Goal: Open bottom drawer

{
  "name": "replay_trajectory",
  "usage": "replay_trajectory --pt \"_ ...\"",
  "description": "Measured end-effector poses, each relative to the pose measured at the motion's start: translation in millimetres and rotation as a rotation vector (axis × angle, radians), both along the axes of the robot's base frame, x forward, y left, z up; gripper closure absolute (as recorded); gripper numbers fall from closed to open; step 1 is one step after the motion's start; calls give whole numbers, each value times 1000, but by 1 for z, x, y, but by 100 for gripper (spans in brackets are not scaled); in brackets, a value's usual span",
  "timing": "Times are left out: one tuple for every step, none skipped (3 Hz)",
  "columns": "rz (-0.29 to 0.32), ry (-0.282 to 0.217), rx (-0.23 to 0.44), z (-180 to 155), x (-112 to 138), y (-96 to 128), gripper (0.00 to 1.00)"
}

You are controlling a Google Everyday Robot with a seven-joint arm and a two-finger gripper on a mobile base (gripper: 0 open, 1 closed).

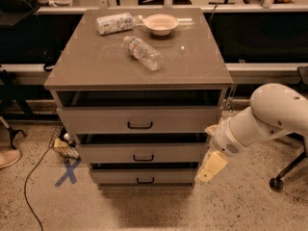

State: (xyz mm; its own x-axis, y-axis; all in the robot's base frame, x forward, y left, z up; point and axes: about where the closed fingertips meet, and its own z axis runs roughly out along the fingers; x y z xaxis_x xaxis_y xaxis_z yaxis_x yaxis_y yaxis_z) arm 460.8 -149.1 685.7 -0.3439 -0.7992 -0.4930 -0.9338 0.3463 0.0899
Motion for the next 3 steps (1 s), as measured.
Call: replay_trajectory --pt "50 -21 63 -55 32 3 0" --pt "103 -1 107 -114 52 4 0" --pt "112 79 145 -192 49 1 0"
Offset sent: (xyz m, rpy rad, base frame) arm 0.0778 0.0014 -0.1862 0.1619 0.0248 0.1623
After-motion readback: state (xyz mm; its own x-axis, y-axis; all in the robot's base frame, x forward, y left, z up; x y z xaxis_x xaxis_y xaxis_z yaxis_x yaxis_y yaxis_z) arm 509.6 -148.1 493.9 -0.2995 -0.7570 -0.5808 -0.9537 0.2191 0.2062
